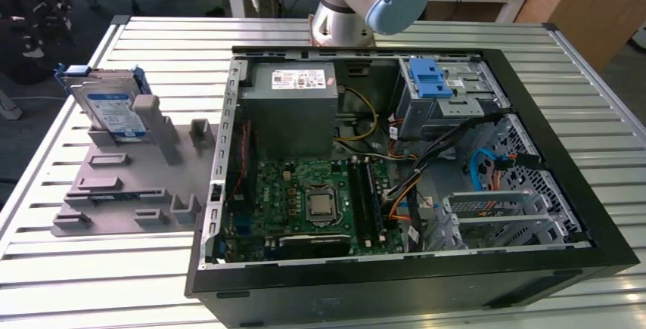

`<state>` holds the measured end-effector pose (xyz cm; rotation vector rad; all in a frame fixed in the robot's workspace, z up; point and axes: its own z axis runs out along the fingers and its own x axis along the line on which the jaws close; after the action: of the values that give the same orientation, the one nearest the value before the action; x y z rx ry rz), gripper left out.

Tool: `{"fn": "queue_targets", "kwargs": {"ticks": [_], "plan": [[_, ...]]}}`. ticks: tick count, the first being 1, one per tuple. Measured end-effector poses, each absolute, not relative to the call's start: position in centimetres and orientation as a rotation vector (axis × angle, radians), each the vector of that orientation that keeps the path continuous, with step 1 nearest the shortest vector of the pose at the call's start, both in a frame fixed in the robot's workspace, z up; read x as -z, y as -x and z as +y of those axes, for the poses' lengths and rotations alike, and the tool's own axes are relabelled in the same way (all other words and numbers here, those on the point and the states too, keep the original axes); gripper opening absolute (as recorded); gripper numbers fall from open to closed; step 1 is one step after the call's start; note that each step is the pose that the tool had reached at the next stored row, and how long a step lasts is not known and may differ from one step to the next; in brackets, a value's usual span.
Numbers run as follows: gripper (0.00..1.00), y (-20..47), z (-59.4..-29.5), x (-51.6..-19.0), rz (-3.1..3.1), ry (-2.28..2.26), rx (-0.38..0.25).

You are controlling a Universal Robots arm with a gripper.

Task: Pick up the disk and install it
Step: 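Pick up the disk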

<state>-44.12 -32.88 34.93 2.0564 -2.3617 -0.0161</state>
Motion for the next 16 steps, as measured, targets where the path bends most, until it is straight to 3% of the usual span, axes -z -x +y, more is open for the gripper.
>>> {"fn": "queue_targets", "kwargs": {"ticks": [16], "plan": [[0.53, 43.85, -32.95, -34.03, -2.357, -2.062, 0.016]]}}
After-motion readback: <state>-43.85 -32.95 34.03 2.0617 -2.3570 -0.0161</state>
